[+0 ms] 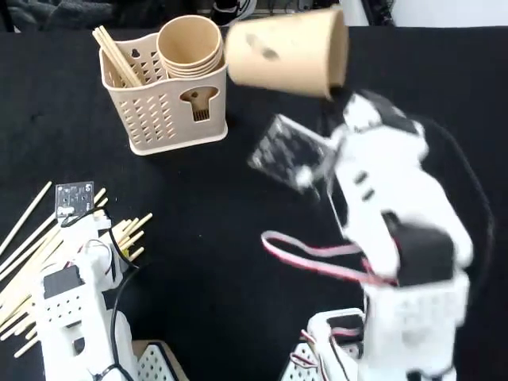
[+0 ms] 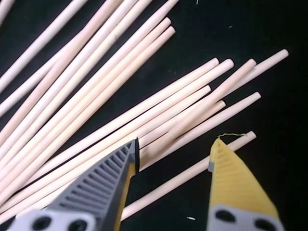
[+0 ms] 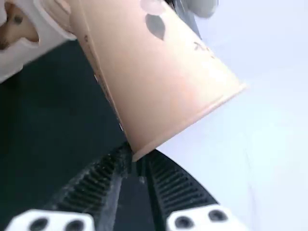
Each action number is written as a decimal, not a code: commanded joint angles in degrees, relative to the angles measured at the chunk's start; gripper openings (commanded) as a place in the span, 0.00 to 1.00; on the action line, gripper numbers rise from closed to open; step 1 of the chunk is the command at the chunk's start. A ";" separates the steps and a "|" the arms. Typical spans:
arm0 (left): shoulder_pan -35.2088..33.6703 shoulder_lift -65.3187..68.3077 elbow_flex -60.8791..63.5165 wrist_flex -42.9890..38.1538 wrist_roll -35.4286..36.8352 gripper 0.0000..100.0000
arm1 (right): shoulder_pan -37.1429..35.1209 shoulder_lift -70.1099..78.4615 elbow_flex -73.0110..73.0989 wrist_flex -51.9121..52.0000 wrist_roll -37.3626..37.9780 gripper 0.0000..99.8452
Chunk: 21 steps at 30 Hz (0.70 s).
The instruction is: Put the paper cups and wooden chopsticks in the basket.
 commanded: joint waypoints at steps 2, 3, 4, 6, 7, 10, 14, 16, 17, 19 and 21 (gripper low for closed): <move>-0.22 -0.53 -0.31 -0.26 0.00 0.24 | -4.66 13.32 -11.56 -3.69 -0.53 0.01; -0.22 -0.53 -0.31 -0.26 0.00 0.24 | -5.45 16.22 -14.37 -3.60 -0.53 0.01; -0.22 -0.53 -0.31 -0.26 0.00 0.24 | -6.15 19.12 -17.01 -3.60 -0.53 0.01; -0.22 -0.53 -0.31 -0.26 0.00 0.24 | -6.95 24.57 -21.93 -3.60 -0.53 0.01; -0.22 -0.53 -0.31 -0.26 0.00 0.24 | -7.03 27.38 -24.22 -3.52 -0.53 0.01; -0.22 -0.53 -0.31 -0.26 0.00 0.24 | -6.77 35.56 -30.29 -3.52 -0.62 0.01; -0.22 -0.53 -0.31 -0.26 0.00 0.24 | -6.15 44.88 -37.85 -3.52 -0.79 0.01; -0.22 -0.53 -0.31 -0.26 -0.09 0.24 | -6.33 48.75 -41.63 -3.52 -0.79 0.01; -0.22 -0.53 -0.40 -0.26 -0.09 0.24 | -6.33 50.42 -43.21 -3.52 -0.79 0.01; -0.22 -0.53 -0.40 -0.26 -0.09 0.25 | -6.33 53.41 -45.93 -3.52 -0.79 0.01; -0.22 -0.53 -0.40 -0.26 -0.09 0.25 | -6.33 55.87 -48.04 -3.52 -0.79 0.01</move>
